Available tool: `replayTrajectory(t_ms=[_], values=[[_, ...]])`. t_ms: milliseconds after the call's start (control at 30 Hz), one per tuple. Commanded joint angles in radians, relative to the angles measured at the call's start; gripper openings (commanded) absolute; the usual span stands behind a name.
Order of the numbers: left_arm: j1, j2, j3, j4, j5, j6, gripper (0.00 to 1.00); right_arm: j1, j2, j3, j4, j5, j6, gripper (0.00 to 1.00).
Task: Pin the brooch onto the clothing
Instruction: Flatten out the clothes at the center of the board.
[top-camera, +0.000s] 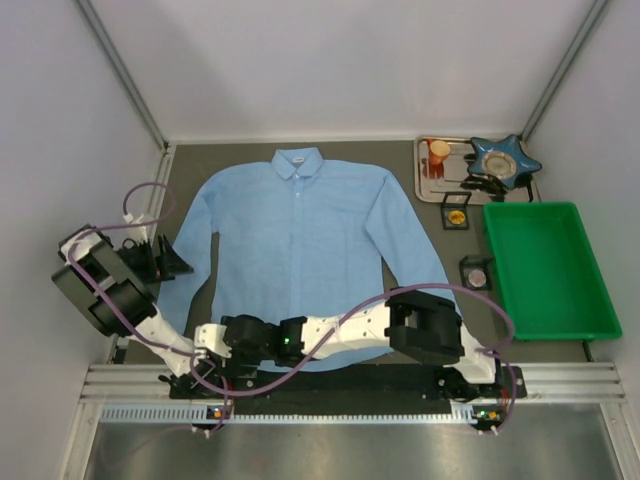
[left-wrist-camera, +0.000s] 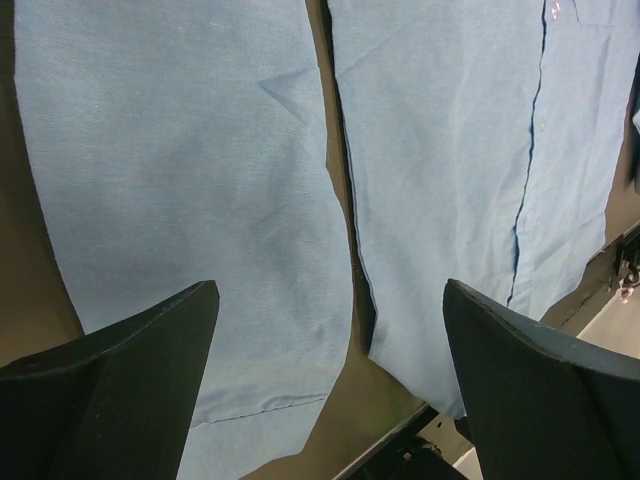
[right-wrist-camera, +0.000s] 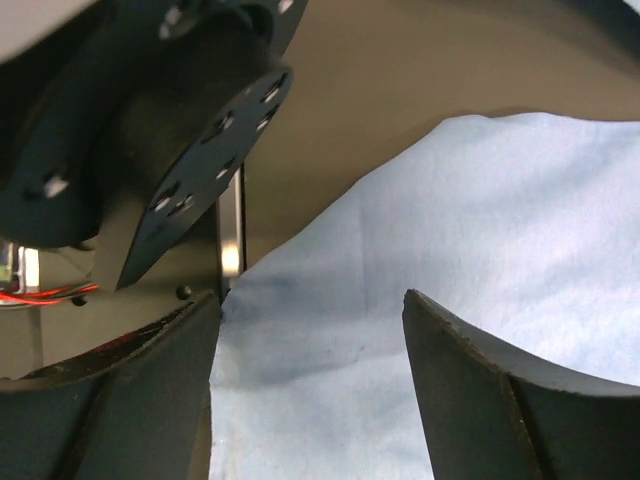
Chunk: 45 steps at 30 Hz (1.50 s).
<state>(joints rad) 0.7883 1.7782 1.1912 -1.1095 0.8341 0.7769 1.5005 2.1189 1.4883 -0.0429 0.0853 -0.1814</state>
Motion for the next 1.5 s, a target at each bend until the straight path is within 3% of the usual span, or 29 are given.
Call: replayTrajectory(t_ms=[0, 233, 367, 533, 633, 667, 700, 733, 833, 1033, 1200, 1367, 1400, 1433, 1467], values=[[0.014, -0.01, 0.039, -0.007, 0.051, 0.021, 0.99, 0.007, 0.036, 0.076, 0.009, 0.063, -0.026, 0.72], [0.022, 0.001, 0.087, -0.035, 0.065, 0.024, 0.99, 0.004, 0.044, 0.078, -0.02, 0.073, -0.006, 0.64], [0.022, 0.0, 0.099, -0.05, 0.065, 0.036, 0.99, -0.008, -0.019, -0.008, 0.018, 0.005, 0.013, 0.81], [0.028, -0.011, 0.091, -0.049, 0.066, 0.032, 0.99, -0.008, -0.013, -0.023, 0.009, 0.021, -0.006, 0.76], [0.031, -0.022, 0.093, -0.055, 0.065, 0.032, 0.99, -0.016, -0.01, -0.028, 0.006, 0.042, -0.006, 0.58], [0.031, -0.025, 0.093, -0.058, 0.063, 0.035, 0.99, -0.016, -0.011, -0.031, 0.008, 0.051, -0.004, 0.44], [0.029, -0.028, 0.094, -0.058, 0.062, 0.035, 0.99, -0.02, -0.014, -0.037, 0.008, 0.056, 0.003, 0.38], [0.031, -0.026, 0.093, -0.058, 0.06, 0.036, 0.99, -0.026, -0.033, -0.039, 0.006, 0.056, 0.016, 0.19], [0.029, -0.028, 0.087, -0.058, 0.066, 0.036, 0.99, -0.037, -0.077, -0.046, -0.003, 0.039, 0.046, 0.0], [0.031, -0.028, 0.088, -0.058, 0.071, 0.036, 0.99, -0.207, -0.237, -0.128, -0.041, -0.305, 0.238, 0.0], [0.029, -0.025, 0.087, -0.061, 0.077, 0.041, 0.99, -0.397, -0.238, -0.217, -0.072, -0.438, 0.361, 0.01], [0.029, -0.026, 0.088, -0.07, 0.073, 0.051, 0.99, -0.502, -0.237, -0.298, -0.12, -0.473, 0.404, 0.23], [0.029, -0.028, 0.088, -0.072, 0.072, 0.055, 0.99, -0.508, -0.246, -0.307, -0.13, -0.46, 0.392, 0.31], [0.029, -0.031, 0.088, -0.073, 0.072, 0.061, 0.99, -0.516, -0.269, -0.315, -0.143, -0.438, 0.367, 0.49], [0.029, -0.031, 0.087, -0.081, 0.072, 0.064, 0.99, -0.516, -0.281, -0.319, -0.144, -0.424, 0.352, 0.51]])
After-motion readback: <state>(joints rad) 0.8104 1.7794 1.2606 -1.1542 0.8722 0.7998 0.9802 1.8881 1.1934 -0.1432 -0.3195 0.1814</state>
